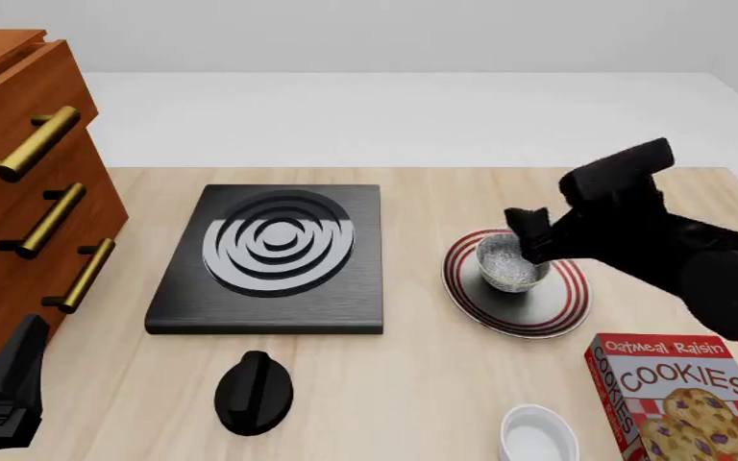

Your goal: Pick the akita bowl on the ramekin and place it on the plate.

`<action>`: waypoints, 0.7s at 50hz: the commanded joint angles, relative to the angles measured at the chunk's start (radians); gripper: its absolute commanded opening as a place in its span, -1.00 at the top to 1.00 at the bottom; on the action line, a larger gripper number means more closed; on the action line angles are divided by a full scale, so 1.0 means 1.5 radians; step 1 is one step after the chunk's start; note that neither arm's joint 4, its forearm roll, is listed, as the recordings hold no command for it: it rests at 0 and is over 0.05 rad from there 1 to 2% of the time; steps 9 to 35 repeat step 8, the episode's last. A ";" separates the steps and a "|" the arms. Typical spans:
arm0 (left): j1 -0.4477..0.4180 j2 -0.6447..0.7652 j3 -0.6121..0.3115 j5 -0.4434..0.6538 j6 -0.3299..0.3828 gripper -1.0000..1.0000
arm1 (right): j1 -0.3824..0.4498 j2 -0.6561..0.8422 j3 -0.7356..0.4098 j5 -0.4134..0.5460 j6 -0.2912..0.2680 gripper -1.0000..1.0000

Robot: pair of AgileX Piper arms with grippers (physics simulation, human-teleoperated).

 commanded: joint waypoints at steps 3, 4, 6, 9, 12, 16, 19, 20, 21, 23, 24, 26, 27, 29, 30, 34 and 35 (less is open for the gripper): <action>0.000 0.000 0.000 0.000 0.000 -1.00 | -0.035 -0.118 0.132 -0.137 0.071 -1.00; 0.000 0.000 0.000 0.000 0.000 -1.00 | -0.036 -0.132 0.160 -0.162 0.069 -1.00; 0.000 0.000 0.000 0.000 0.000 -1.00 | -0.034 -0.137 0.179 -0.184 0.067 -1.00; 0.000 0.000 0.000 0.000 0.000 -1.00 | -0.039 -0.148 0.199 -0.200 0.066 -1.00; 0.000 0.000 0.000 0.000 0.000 -1.00 | -0.039 -0.148 0.199 -0.200 0.066 -1.00; 0.000 0.000 0.000 0.000 0.000 -1.00 | -0.039 -0.148 0.199 -0.200 0.066 -1.00; 0.000 0.000 0.000 0.000 0.000 -1.00 | -0.039 -0.148 0.199 -0.200 0.066 -1.00; 0.000 0.000 0.000 0.000 0.000 -1.00 | -0.039 -0.148 0.199 -0.200 0.066 -1.00; 0.000 0.000 0.000 0.000 0.000 -1.00 | -0.039 -0.148 0.199 -0.200 0.066 -1.00; 0.000 0.000 0.000 0.000 0.000 -1.00 | -0.039 -0.148 0.199 -0.200 0.066 -1.00; 0.000 0.000 0.000 0.000 0.000 -1.00 | -0.039 -0.148 0.199 -0.200 0.066 -1.00; 0.000 0.000 0.000 0.000 0.000 -1.00 | -0.039 -0.148 0.199 -0.200 0.066 -1.00; 0.000 0.000 0.000 0.000 0.000 -1.00 | -0.039 -0.148 0.199 -0.200 0.066 -1.00; 0.000 0.000 0.000 0.000 0.000 -1.00 | -0.039 -0.148 0.199 -0.200 0.066 -1.00; 0.000 0.000 0.000 0.000 0.000 -1.00 | -0.039 -0.148 0.199 -0.200 0.066 -1.00; 0.000 0.000 0.000 0.000 0.000 -1.00 | -0.039 -0.148 0.199 -0.200 0.066 -1.00; 0.000 0.000 0.000 0.000 0.000 -1.00 | -0.039 -0.148 0.199 -0.200 0.066 -1.00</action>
